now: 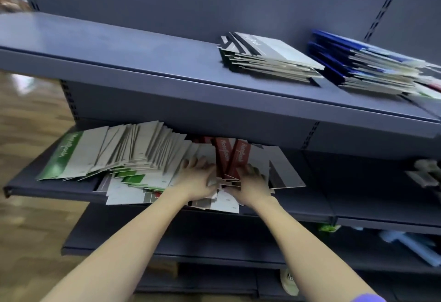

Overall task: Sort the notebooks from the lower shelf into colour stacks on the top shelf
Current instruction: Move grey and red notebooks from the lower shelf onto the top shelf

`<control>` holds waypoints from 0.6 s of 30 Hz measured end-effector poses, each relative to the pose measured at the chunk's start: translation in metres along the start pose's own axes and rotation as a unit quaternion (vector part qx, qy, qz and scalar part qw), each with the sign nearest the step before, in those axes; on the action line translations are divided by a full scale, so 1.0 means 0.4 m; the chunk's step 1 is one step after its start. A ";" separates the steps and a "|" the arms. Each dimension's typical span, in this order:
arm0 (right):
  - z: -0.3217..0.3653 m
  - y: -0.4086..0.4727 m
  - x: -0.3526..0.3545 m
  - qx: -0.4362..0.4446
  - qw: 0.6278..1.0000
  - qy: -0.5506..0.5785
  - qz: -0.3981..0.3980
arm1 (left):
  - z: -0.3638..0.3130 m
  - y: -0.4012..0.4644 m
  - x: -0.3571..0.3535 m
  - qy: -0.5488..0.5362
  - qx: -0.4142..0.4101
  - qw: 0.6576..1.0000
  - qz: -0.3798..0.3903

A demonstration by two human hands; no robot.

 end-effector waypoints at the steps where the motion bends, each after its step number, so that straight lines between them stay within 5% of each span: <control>1: 0.002 0.006 0.003 0.003 1.000 0.000 0.001 | 0.002 0.004 -0.004 0.000 0.007 1.000 -0.002; 12: 0.046 0.052 0.007 0.027 0.995 -0.094 -0.035 | -0.002 0.019 -0.013 -0.010 0.046 0.996 -0.074; 18: 0.077 0.050 0.023 0.114 0.972 -0.206 -0.013 | 0.002 0.018 -0.017 -0.003 0.060 0.995 -0.082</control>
Point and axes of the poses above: each hand's wrist, its own y-axis towards the middle knuckle, its own x-axis out of the back of the hand, z = x × y, the point moved 7 cm from there along y, towards the middle knuckle, and after that the axes turned 12 degrees about y, right-handed, at the moved point
